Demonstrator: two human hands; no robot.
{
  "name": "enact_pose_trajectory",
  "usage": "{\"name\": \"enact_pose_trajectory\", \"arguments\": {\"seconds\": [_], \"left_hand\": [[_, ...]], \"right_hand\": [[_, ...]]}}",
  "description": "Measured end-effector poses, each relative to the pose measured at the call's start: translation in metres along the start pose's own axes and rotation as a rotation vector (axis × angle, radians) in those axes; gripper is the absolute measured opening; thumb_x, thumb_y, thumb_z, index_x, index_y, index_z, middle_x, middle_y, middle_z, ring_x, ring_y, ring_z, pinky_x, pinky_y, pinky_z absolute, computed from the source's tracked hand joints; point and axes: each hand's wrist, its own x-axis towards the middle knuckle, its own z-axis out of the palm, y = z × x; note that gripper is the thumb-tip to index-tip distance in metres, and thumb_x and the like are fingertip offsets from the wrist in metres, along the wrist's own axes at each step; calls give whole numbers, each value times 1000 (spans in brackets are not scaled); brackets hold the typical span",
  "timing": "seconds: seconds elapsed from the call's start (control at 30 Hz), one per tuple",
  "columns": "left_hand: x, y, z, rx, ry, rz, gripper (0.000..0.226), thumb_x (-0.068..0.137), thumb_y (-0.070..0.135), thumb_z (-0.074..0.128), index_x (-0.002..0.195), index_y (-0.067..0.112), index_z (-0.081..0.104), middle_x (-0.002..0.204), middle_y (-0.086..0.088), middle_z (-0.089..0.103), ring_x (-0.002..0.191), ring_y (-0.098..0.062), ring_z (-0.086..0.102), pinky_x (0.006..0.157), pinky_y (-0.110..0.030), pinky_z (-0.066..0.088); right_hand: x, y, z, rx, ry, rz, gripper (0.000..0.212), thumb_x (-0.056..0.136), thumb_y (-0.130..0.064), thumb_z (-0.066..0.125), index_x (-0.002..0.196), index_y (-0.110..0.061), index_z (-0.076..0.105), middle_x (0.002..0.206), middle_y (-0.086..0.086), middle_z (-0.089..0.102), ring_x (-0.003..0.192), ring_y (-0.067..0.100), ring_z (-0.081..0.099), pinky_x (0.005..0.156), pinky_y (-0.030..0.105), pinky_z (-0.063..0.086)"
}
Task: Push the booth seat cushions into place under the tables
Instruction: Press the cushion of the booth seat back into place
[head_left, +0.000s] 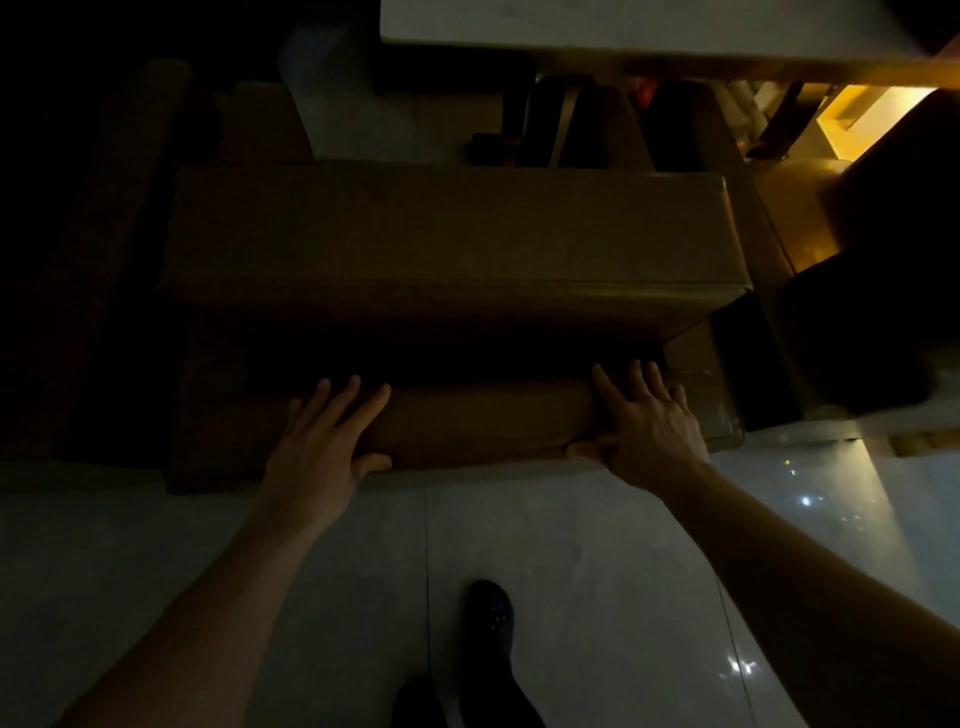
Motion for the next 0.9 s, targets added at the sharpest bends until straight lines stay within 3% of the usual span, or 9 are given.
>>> {"name": "enact_pose_trajectory", "arguments": {"seconds": [0.17,0.9], "left_hand": [[35,-7,-9,-10,-30,-38,80,89,49,60,154,38,13,164,-1,11,150,-29,1,121,-52,4],[43,-9,-13,-15,29,-74,80,86,54,62,153,40,20,162,-1,22,149,-28,10,120,-51,11]], "right_hand": [[29,-6,-11,-10,13,2,114,71,-90,42,157,-32,-5,165,20,3,152,41,1,120,60,15],[48,-3,-9,123,-9,-39,111,76,-82,51,157,-35,-8,165,18,-9,151,39,-14,120,63,1]]}}
